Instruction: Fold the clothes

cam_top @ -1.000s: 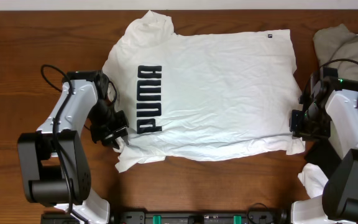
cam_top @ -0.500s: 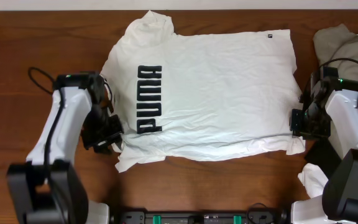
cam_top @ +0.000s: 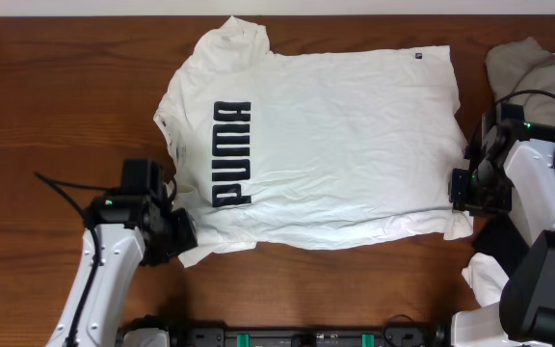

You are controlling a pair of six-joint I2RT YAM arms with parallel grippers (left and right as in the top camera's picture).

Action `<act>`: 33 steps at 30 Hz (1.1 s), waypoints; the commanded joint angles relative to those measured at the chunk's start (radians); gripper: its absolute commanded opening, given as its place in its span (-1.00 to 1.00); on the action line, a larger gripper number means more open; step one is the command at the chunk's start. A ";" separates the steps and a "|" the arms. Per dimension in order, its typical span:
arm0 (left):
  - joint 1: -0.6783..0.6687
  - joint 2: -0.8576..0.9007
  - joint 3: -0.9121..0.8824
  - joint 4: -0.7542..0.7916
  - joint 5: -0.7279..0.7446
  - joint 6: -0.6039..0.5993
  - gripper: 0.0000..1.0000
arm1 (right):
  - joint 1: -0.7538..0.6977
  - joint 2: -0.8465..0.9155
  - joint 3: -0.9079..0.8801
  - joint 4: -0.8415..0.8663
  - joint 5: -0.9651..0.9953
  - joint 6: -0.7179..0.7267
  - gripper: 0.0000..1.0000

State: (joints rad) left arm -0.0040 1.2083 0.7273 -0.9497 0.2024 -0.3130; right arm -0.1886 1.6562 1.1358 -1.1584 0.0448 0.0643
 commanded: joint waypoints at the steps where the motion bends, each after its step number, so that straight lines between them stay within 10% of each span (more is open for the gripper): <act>1: -0.002 0.002 -0.059 0.047 -0.013 0.052 -0.07 | -0.010 -0.005 -0.002 0.001 0.003 0.010 -0.41; 33: -0.002 0.143 -0.137 0.332 0.051 0.092 -0.21 | -0.010 -0.005 -0.002 0.007 0.003 0.010 -0.39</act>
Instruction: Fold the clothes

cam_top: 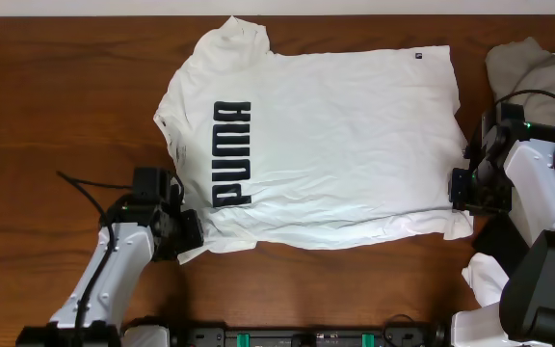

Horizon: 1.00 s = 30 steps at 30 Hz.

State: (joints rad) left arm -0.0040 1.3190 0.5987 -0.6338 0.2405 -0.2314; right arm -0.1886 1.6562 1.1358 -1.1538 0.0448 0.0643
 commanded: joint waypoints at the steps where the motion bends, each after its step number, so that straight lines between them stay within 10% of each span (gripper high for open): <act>1: -0.002 0.043 -0.008 0.025 0.013 0.010 -0.21 | -0.010 -0.005 -0.002 0.002 0.003 0.010 -0.39; 15: -0.002 0.084 -0.004 0.029 0.221 0.011 -0.88 | -0.010 -0.005 -0.001 0.002 0.003 0.010 -0.41; 30: -0.001 -0.036 0.039 -0.151 0.264 0.010 -0.88 | -0.010 -0.005 -0.002 -0.002 0.003 0.010 -0.39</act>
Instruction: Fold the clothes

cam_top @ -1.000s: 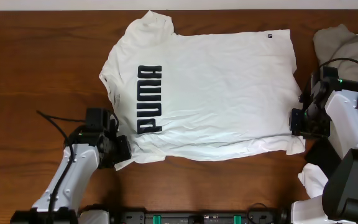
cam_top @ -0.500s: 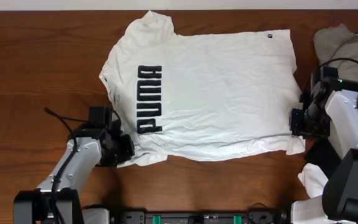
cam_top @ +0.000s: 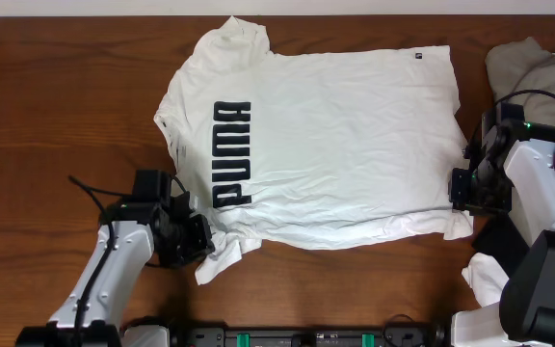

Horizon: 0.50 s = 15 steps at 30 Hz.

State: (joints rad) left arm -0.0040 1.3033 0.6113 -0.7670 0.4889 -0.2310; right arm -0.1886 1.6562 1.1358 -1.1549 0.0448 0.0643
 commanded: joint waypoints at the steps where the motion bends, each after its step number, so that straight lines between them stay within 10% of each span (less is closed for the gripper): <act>1: -0.001 -0.027 0.026 -0.027 0.016 0.009 -0.88 | -0.010 -0.005 -0.001 -0.001 0.003 0.010 -0.39; 15: 0.051 -0.089 0.026 -0.013 -0.168 -0.111 -0.88 | -0.010 -0.005 -0.033 -0.028 0.072 0.126 -0.37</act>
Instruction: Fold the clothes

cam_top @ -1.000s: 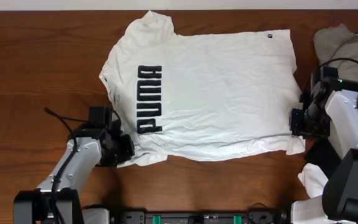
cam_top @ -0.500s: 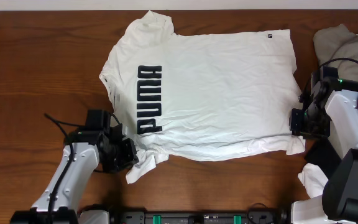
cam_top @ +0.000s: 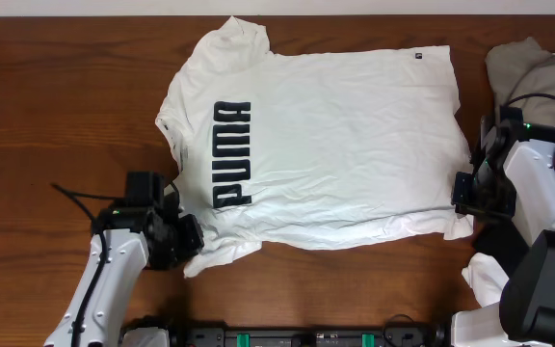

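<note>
A white T-shirt (cam_top: 326, 145) with black PUMA lettering lies spread flat on the wooden table (cam_top: 56, 125), collar to the left. My left gripper (cam_top: 187, 243) sits at the shirt's near-left sleeve (cam_top: 210, 255) and appears shut on its edge; the sleeve tip is pulled out toward the table's front. My right gripper (cam_top: 462, 198) rests at the near-right hem corner (cam_top: 456, 224) and appears shut on the cloth there. The fingertips are hidden under the gripper bodies in the overhead view.
A beige garment (cam_top: 533, 63) lies at the back right. A dark item (cam_top: 502, 241) and a crumpled white cloth (cam_top: 489, 275) sit near the right arm's base. A black rail (cam_top: 306, 337) runs along the front edge.
My left gripper has shifted a little to the left, and the sleeve tip has come back left with it. The right gripper has barely moved at the hem corner.
My left gripper was at the near-left sleeve, the right at the near-right hem corner. The left then stood slightly higher and closer, then further right with the sleeve tip drawn out toward the front. Now it is back left, sleeve still drawn out.
</note>
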You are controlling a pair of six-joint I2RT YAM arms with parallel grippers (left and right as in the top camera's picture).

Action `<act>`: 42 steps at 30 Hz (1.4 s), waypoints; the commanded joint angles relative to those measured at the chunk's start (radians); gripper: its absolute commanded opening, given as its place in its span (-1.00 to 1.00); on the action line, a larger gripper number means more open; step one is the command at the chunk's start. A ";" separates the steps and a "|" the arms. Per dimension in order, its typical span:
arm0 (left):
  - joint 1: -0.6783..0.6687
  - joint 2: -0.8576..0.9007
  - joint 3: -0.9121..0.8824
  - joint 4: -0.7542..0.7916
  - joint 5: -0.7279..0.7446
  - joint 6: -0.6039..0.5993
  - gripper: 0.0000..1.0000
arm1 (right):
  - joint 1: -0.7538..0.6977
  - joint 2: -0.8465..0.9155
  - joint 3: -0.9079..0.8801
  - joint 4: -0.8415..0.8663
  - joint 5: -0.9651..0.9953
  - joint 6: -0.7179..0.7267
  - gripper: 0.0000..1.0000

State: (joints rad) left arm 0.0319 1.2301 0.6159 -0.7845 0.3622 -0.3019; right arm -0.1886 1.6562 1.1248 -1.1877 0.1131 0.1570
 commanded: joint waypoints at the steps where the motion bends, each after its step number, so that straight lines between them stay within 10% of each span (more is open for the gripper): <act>1: 0.018 -0.016 0.022 0.008 -0.042 -0.050 -0.88 | -0.010 -0.005 -0.031 0.012 -0.013 0.034 -0.37; 20: 0.018 -0.016 0.021 0.039 -0.042 -0.072 -0.88 | -0.009 -0.005 -0.233 0.362 -0.229 0.021 -0.41; 24: 0.018 -0.016 0.021 0.039 -0.042 -0.078 -0.88 | -0.010 -0.005 -0.233 0.395 -0.228 0.021 -0.98; 42: 0.018 -0.016 0.021 0.061 -0.042 -0.078 -0.88 | -0.023 -0.145 -0.204 0.274 -0.190 0.047 -0.74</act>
State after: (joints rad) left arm 0.0452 1.2221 0.6174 -0.7258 0.3332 -0.3702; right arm -0.2039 1.5932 0.8967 -0.9115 -0.0799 0.1875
